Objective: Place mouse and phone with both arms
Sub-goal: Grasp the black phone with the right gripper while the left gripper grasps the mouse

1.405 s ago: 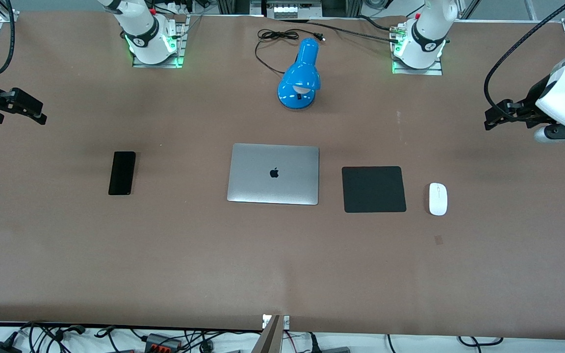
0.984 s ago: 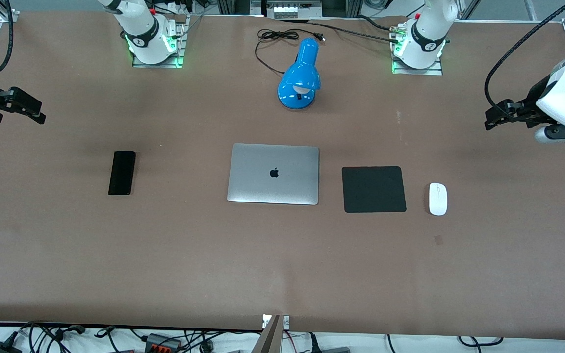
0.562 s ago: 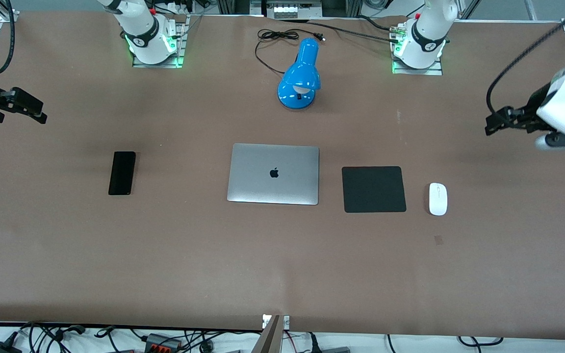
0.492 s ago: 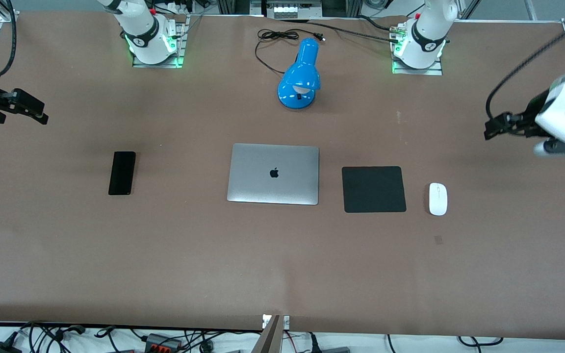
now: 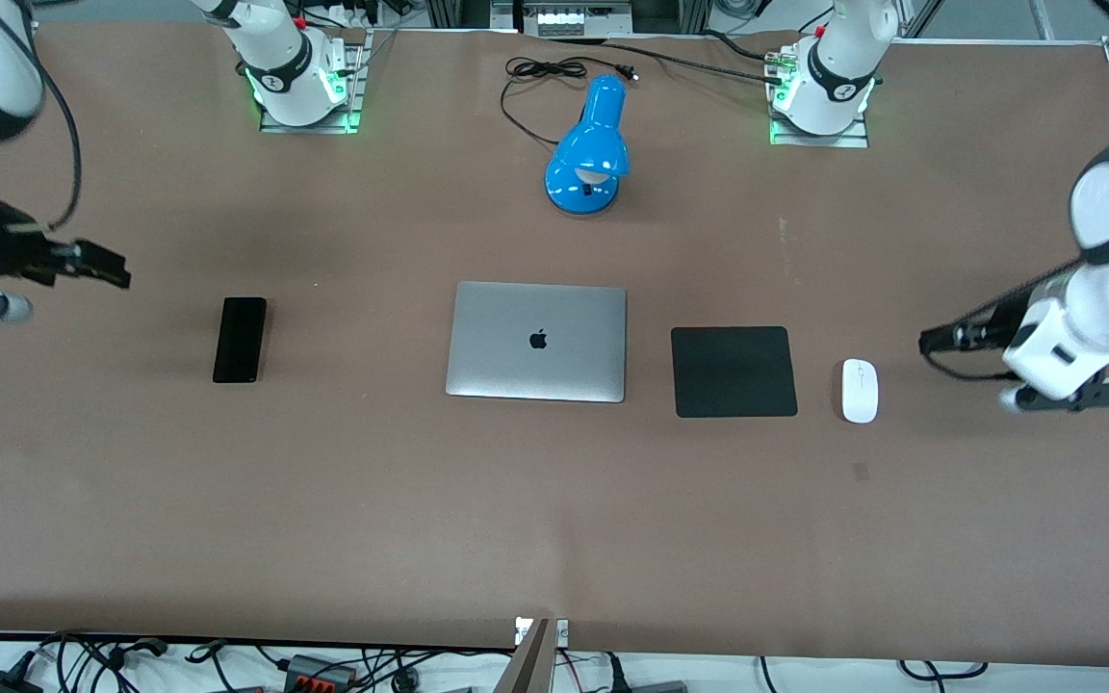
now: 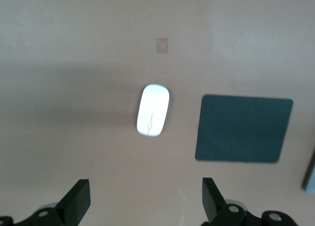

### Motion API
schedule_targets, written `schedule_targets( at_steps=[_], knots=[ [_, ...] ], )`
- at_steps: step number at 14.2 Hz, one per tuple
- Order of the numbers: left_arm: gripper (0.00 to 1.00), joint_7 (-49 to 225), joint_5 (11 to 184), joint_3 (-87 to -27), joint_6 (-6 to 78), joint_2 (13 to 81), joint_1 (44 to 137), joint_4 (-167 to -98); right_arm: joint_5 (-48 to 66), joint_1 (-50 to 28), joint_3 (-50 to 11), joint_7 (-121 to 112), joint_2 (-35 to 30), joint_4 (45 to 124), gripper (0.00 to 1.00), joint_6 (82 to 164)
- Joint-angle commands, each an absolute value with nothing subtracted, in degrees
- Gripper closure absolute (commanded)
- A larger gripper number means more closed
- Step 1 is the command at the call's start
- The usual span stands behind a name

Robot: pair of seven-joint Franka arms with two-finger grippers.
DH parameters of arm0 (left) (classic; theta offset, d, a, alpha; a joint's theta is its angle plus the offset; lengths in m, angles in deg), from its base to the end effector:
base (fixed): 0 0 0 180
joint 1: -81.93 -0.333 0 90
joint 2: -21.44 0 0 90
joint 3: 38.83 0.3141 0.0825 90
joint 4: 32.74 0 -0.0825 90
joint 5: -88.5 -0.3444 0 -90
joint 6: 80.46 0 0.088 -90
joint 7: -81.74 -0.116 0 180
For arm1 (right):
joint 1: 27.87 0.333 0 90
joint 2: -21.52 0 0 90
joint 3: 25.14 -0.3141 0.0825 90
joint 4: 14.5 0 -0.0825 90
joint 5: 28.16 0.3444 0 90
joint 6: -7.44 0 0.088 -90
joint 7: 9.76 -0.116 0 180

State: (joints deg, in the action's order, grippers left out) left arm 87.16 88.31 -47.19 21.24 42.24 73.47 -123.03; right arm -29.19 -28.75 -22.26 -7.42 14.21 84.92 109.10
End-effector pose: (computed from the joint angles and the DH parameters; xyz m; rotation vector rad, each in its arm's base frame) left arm 0.6072 0.0118 0.4236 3.0859 0.1554 -0.2511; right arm 0.5515 -0.0367 0.4907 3.1192 -0.0316 -0.1397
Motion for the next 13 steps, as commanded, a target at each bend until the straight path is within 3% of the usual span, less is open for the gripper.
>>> schedule_targets(
  at_steps=[1, 3, 7, 13],
  knots=[
    [0.0, 85.1, 88.3, -47.3, 25.0, 48.6, 73.1, -121.3, -30.4, -28.9, -22.4, -8.2, 9.5, 85.1, 0.0, 112.3],
    [0.0, 79.3, 88.3, -47.2, 30.4, 52.4, 73.0, -122.6, -30.4, -29.0, -22.3, -8.2, 7.5, 88.2, 0.0, 116.0],
    [0.0, 74.4, 88.3, -47.2, 40.2, 54.8, 72.9, -128.9, -30.5, -29.0, -22.2, -8.1, 7.4, 100.2, 0.0, 132.5],
    [0.0, 74.4, 84.3, -47.2, 43.8, 57.9, 72.9, -130.8, -30.5, -29.0, -22.3, -8.3, -0.9, 101.3, 0.0, 137.1]
  ],
)
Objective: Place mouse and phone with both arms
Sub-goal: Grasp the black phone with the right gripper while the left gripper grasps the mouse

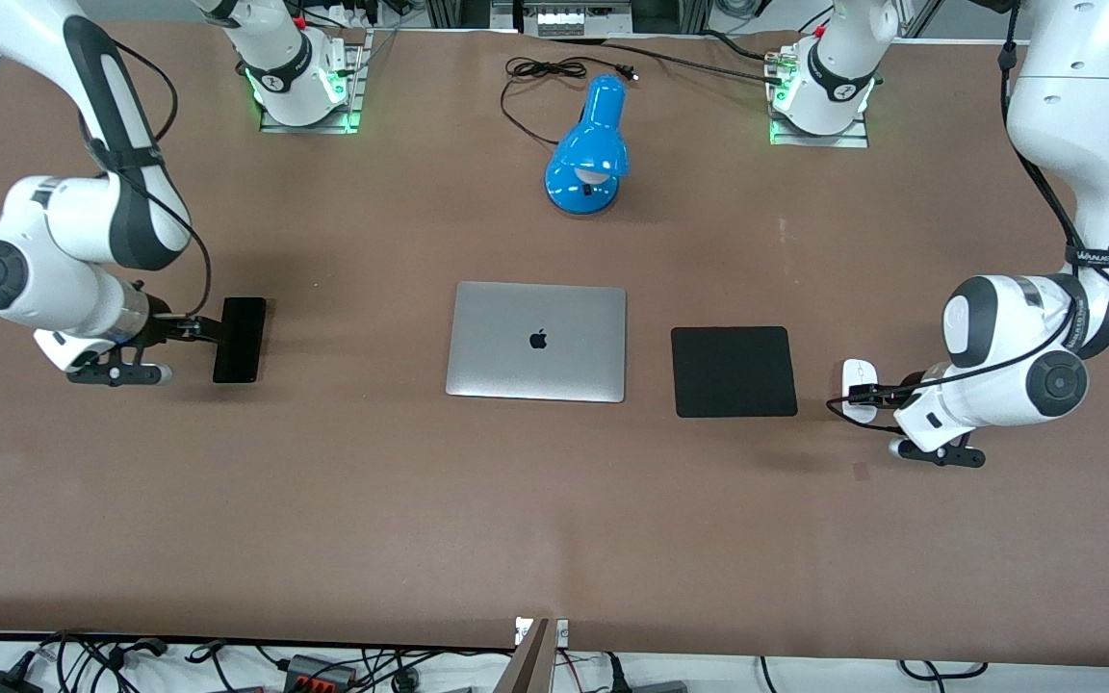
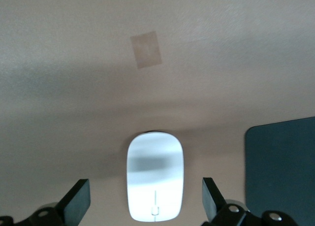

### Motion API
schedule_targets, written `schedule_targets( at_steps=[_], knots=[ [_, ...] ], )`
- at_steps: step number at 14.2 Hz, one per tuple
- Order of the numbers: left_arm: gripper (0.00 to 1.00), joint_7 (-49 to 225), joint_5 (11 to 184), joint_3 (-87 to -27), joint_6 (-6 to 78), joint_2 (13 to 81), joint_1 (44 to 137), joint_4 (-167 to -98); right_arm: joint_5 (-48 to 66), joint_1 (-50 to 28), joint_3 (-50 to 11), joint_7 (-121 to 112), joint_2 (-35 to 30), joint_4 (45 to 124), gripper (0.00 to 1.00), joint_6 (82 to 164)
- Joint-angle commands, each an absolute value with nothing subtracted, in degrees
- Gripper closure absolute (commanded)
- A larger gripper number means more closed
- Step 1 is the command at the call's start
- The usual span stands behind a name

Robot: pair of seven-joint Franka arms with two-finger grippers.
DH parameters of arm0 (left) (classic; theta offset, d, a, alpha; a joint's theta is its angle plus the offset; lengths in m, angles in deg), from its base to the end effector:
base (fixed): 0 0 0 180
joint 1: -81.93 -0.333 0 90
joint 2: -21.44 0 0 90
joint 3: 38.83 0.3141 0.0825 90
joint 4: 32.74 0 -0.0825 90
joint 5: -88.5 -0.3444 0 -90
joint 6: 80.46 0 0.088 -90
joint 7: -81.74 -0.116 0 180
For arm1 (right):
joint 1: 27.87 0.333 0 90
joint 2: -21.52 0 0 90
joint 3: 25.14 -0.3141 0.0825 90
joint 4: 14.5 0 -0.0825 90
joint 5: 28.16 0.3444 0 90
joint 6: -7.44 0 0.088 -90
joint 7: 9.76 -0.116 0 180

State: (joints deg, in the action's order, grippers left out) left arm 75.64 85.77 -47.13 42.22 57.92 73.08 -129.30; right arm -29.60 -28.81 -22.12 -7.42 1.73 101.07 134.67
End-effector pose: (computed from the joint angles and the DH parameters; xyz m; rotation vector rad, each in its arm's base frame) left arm 0.6271 0.0176 0.2352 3.0658 -0.1620 -0.2623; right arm 0.5541 -0.0384 0.2865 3.1045 -0.0152 -0.2229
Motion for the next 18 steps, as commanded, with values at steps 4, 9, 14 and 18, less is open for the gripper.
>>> schedule_targets(
  at_steps=[4, 9, 14, 18],
  knots=[
    [0.0, 74.4, 84.3, -47.2, 49.1, 57.7, 73.2, -135.4, -30.0, -29.0, -22.3, -8.4, -4.0, 101.3, 0.0, 138.2],
    [0.0, 74.4, 84.3, -47.3, 50.1, 57.8, 73.2, -136.5, -29.4, -29.4, -22.4, -8.4, -6.2, 101.3, 0.0, 138.3],
    [0.31, 74.0, 84.2, -47.2, 52.4, 57.6, 72.9, -138.2, -27.1, -29.3, -22.5, -8.4, -7.5, 101.3, 0.0, 138.3],
    [0.57, 74.4, 84.3, -47.6, 51.4, 56.8, 73.1, -137.4, -27.1, -29.1, -22.5, -8.4, -8.1, 101.3, 0.0, 138.3]
  ],
)
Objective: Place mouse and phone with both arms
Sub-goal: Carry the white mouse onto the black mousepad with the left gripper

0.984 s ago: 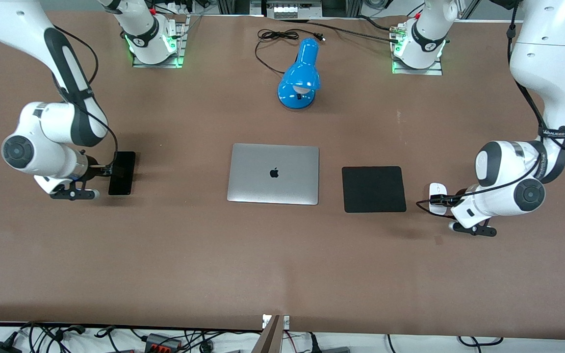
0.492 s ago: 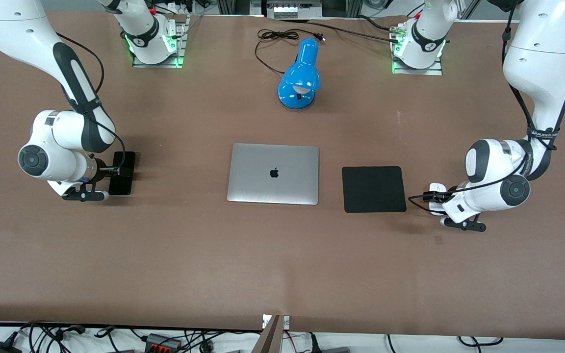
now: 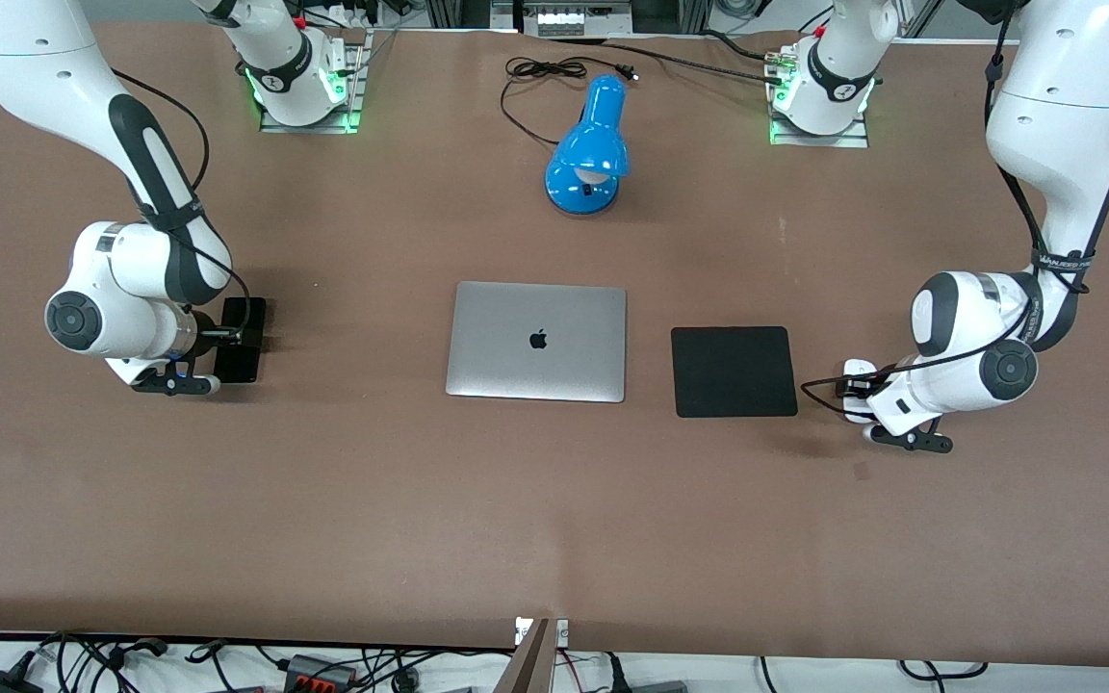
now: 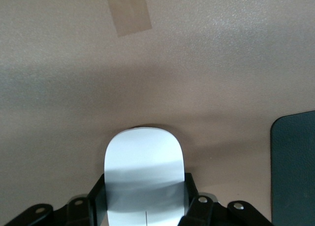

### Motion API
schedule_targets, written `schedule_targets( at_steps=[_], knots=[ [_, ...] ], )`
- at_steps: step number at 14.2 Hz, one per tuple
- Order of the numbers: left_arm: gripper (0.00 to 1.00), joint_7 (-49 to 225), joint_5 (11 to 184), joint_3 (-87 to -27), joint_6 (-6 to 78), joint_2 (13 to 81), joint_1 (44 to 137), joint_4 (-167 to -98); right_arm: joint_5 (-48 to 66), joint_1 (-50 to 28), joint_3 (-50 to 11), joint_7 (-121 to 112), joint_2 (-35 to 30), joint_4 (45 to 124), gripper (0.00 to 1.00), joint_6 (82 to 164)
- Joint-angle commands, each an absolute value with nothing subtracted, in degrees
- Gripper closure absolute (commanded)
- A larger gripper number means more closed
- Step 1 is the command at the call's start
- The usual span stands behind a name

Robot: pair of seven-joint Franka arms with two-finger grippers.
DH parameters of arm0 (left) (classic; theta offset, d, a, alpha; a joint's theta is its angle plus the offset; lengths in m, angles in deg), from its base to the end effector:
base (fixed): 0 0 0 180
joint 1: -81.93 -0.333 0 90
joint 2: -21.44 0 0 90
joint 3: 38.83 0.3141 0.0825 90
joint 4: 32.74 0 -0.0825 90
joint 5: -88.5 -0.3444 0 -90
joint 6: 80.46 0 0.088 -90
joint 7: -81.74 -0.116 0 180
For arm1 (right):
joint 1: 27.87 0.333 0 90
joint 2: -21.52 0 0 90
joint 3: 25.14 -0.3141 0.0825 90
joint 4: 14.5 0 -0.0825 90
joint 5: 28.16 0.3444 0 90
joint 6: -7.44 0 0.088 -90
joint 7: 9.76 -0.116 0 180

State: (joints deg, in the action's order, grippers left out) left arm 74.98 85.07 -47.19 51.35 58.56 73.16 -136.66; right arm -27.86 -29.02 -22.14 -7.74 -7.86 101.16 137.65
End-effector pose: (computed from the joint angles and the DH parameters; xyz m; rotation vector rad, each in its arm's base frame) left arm 0.6051 0.0113 0.1927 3.0684 -0.2025 -0.2309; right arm 0.5450 -0.0392 0.1969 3.1059 -0.0585 -0.4045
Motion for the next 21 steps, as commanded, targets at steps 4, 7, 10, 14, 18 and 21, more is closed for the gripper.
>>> schedule_targets(
  at_steps=[4, 7, 10, 14, 18, 21],
  knots=[
    [0.6, 77.8, 84.9, -50.7, 35.2, 55.6, 76.3, -128.5, -27.1, -29.0, -22.5, -8.4, -8.3, 101.8, 0.0, 138.3],
    [0.6, 82.4, 85.9, -53.7, 31.3, 57.2, 82.1, -125.5, -27.0, -29.0, -22.5, -8.4, -8.7, 101.8, 0.0, 138.3],
    [0.56, 86.5, 88.7, -53.7, 37.4, 60.0, 85.9, -126.1, -26.7, -29.1, -22.5, -8.4, -9.0, 102.0, 0.0, 138.3],
    [0.56, 86.4, 88.4, -53.5, 41.1, 62.5, 86.6, -126.5, -26.7, -28.9, -22.8, -10.4, -9.1, 102.0, 0.0, 138.3],
    [0.0, 86.4, 88.3, -53.3, 41.0, 63.5, 86.5, -126.4, -26.8, -28.9, -22.8, -10.1, -9.1, 102.6, 0.0, 138.1],
    [0.0, 86.7, 88.4, -53.0, 35.6, 60.1, 85.5, -125.4, -26.8, -29.0, -22.7, -9.9, -9.0, 102.8, 0.17, 138.0]
  ],
)
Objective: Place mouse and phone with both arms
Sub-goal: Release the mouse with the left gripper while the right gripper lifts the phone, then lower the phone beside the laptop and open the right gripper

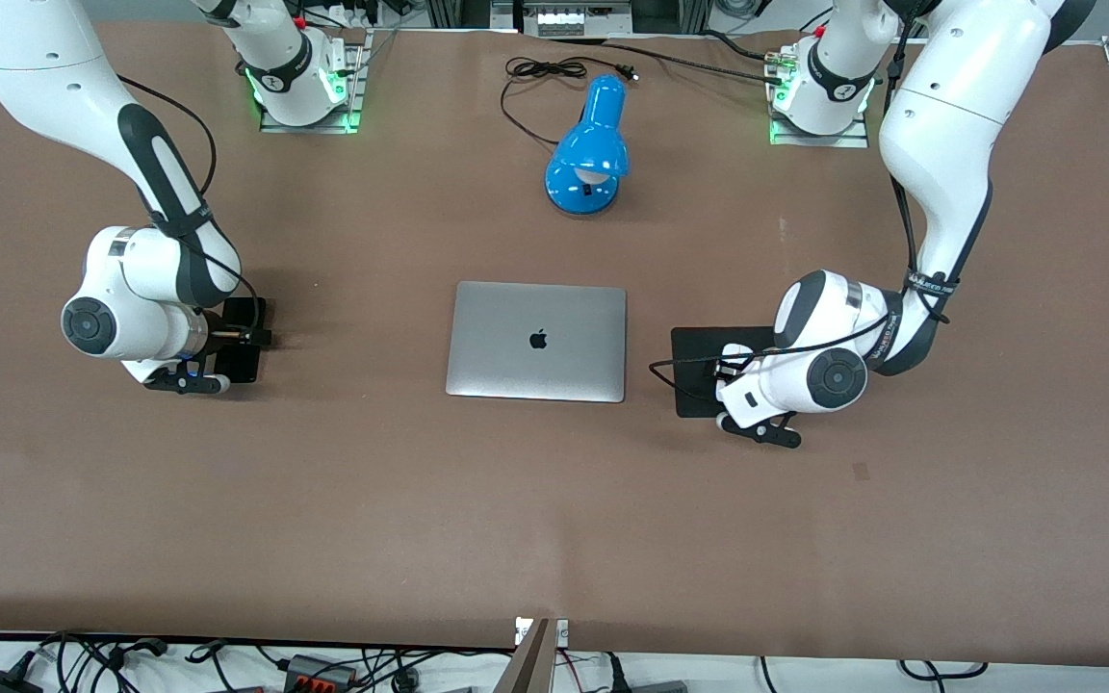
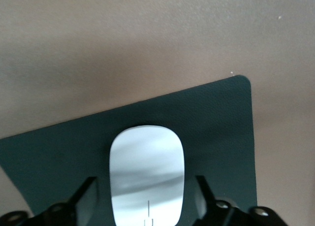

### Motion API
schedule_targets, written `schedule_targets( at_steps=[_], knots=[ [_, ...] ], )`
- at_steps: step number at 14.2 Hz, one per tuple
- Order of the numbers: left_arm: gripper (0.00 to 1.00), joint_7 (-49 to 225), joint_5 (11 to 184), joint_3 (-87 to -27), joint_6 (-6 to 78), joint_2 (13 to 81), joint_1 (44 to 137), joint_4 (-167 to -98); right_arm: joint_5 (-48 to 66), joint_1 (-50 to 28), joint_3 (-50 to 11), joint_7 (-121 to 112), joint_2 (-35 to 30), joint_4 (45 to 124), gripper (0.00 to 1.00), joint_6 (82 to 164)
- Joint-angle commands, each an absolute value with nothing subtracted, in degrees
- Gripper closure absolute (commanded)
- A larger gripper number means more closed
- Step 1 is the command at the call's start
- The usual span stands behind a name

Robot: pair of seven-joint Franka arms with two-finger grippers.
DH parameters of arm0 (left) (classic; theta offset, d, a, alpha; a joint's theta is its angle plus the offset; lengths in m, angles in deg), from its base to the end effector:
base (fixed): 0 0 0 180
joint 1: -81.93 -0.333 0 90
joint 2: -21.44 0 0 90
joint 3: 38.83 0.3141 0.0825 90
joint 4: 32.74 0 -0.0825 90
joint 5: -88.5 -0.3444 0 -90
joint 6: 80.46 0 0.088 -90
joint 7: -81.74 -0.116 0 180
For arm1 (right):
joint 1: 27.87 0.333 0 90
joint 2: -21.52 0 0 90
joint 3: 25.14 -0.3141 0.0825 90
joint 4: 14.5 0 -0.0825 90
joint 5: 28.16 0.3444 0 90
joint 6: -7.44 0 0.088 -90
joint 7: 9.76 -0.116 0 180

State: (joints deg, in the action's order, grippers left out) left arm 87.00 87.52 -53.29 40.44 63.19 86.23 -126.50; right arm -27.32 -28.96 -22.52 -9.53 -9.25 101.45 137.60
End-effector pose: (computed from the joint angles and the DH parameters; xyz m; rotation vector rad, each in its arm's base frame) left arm 0.6015 -0.1853 0.2018 2.9924 -0.3062 -0.3950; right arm 0.5398 -0.0346 0.1820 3.1027 -0.1068 -0.4513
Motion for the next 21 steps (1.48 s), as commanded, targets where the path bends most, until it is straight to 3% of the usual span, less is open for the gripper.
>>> schedule_targets(
  at_steps=[1, 3, 5, 7, 11, 15, 18, 21],
  knots=[
    [0.0, 86.6, 88.4, -52.5, 32.3, 58.1, 84.8, -124.1, -26.8, -29.0, -22.7, -9.5, -9.0, 102.8, 0.34, 138.0],
    [0.0, 86.6, 88.3, -52.2, 24.9, 54.9, 81.9, -120.3, -26.8, -29.1, -22.7, -9.1, -9.0, 102.8, 0.63, 137.8],
    [0.0, 86.3, 84.7, -52.2, 20.5, 52.0, 78.6, -118.0, -26.9, -29.0, -22.7, -8.6, -8.9, 102.8, 0.78, 137.6],
    [0.0, 86.1, 81.6, -52.2, 15.6, 49.8, 76.4, -115.5, -26.9, -28.7, -22.7, -8.6, -8.4, 102.6, 0.83, 136.8],
    [0.0, 85.8, 82.4, -53.3, 7.5, 45.4, 69.0, -113.0, -27.1, -26.6, -24.0, -9.4, -6.6, 100.1, 0.83, 132.6],
    [0.0, 85.8, 82.4, -53.7, 3.2, 33.9, 68.5, -114.1, -26.8, -21.1, -24.2, -13.3, -6.3, 96.6, 0.83, 130.5],
    [0.0, 86.6, 89.5, -53.6, 2.9, 29.5, 67.9, -120.3, -26.7, -15.2, -24.7, -20.7, -6.3, 95.5, 0.83, 130.7],
    [0.0, 86.6, 91.0, -53.9, 13.5, 19.5, 66.7, -134.3, -26.8, -9.0, -25.8, -32.8, -6.9, 94.3, 0.83, 131.7]
  ],
)
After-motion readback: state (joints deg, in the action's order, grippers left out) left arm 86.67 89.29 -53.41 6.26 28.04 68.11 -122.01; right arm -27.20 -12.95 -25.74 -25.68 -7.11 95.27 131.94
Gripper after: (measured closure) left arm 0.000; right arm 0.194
